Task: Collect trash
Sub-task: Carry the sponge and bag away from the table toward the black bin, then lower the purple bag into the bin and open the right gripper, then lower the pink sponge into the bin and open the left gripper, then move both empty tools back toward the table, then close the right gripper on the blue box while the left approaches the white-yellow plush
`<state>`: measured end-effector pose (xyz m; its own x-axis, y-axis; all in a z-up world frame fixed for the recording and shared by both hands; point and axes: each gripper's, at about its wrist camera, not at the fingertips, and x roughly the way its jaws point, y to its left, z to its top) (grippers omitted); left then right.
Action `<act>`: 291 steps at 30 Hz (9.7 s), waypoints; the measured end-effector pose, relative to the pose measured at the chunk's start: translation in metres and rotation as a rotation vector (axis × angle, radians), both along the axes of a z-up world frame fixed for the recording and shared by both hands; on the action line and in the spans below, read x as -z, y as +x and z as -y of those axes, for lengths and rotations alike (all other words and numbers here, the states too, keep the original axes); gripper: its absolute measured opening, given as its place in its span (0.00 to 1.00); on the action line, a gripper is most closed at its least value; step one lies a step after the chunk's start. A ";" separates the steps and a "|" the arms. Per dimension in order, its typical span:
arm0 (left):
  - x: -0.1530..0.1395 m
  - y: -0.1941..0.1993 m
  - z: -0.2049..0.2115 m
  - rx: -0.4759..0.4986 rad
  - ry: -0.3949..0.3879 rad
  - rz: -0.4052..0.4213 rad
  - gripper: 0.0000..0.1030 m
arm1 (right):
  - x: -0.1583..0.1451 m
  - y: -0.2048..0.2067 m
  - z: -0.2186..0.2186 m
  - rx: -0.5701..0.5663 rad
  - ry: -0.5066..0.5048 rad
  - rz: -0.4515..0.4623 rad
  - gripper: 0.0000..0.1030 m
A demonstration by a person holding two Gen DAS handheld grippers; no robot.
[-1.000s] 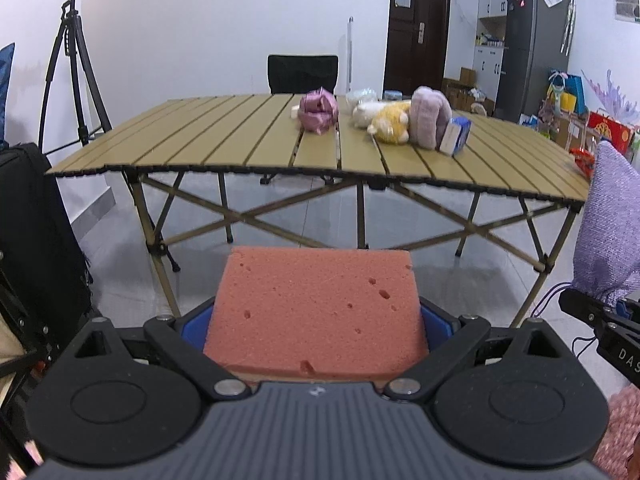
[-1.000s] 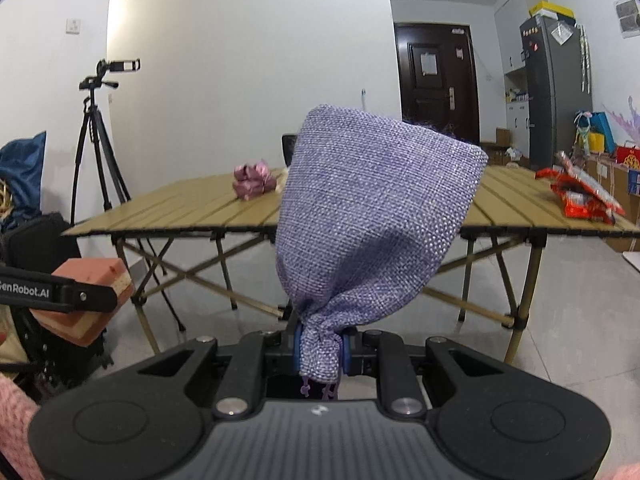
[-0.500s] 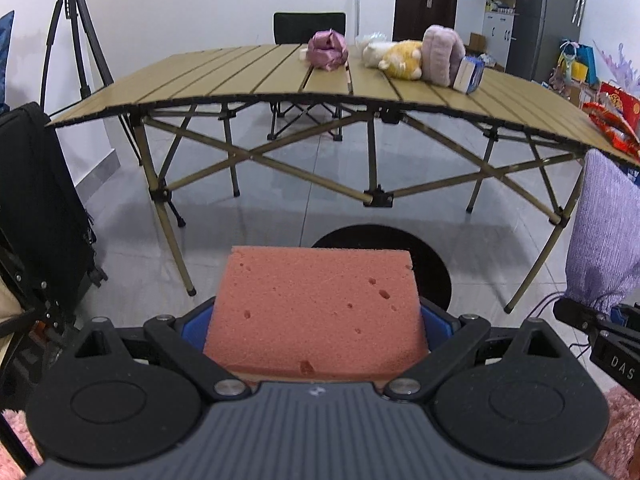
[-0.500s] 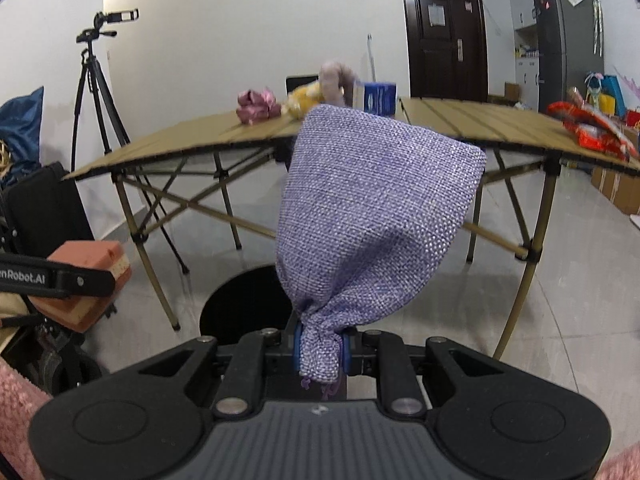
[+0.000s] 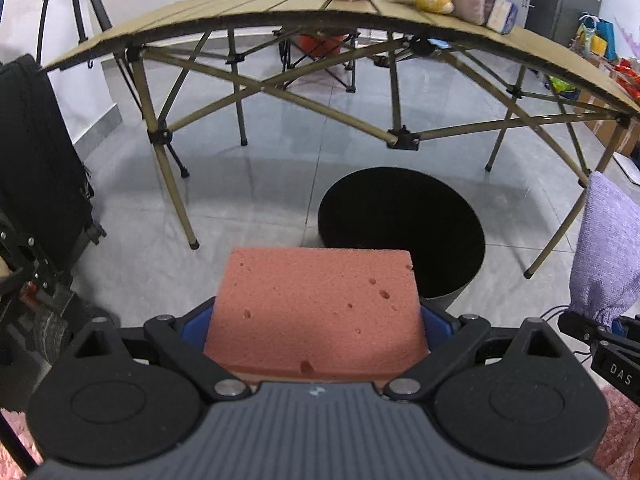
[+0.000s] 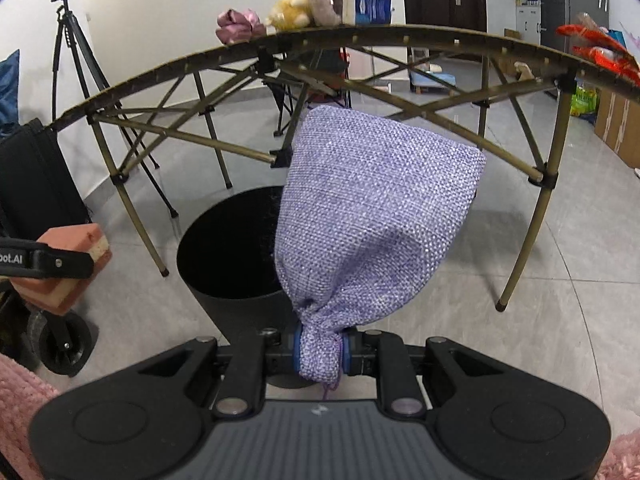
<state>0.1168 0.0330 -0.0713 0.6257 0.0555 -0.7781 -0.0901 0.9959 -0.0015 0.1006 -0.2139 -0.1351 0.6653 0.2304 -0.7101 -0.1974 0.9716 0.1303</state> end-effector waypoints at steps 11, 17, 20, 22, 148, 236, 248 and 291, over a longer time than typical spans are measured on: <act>0.020 0.018 -0.012 -0.037 -0.003 -0.066 0.95 | 0.015 0.013 0.001 0.015 -0.008 -0.080 0.17; 0.026 0.029 -0.013 -0.037 -0.001 -0.088 0.95 | 0.019 0.025 -0.005 0.008 -0.007 -0.092 0.17; 0.028 0.033 -0.013 -0.043 0.001 -0.098 0.95 | 0.023 0.031 -0.009 0.006 -0.008 -0.106 0.17; 0.028 0.037 -0.015 -0.046 0.000 -0.103 0.95 | 0.023 0.036 -0.012 0.003 -0.007 -0.113 0.17; 0.075 0.164 0.087 0.029 0.066 -0.229 1.00 | 0.037 0.137 0.075 0.319 0.093 -0.115 1.00; -0.130 0.264 0.018 -0.110 -0.065 0.311 1.00 | -0.136 0.290 -0.004 0.254 -0.035 0.380 0.98; -0.121 0.275 0.009 -0.122 -0.059 0.286 1.00 | -0.127 0.322 -0.003 0.312 0.020 0.277 0.66; -0.105 0.351 0.101 0.061 -0.090 0.297 1.00 | -0.125 0.297 0.088 0.367 0.118 0.367 0.23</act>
<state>0.4680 -0.0683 0.0340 0.8262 -0.0502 -0.5612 -0.0127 0.9941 -0.1076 0.3977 -0.3023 -0.0105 0.9172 -0.0002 -0.3985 0.1000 0.9681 0.2296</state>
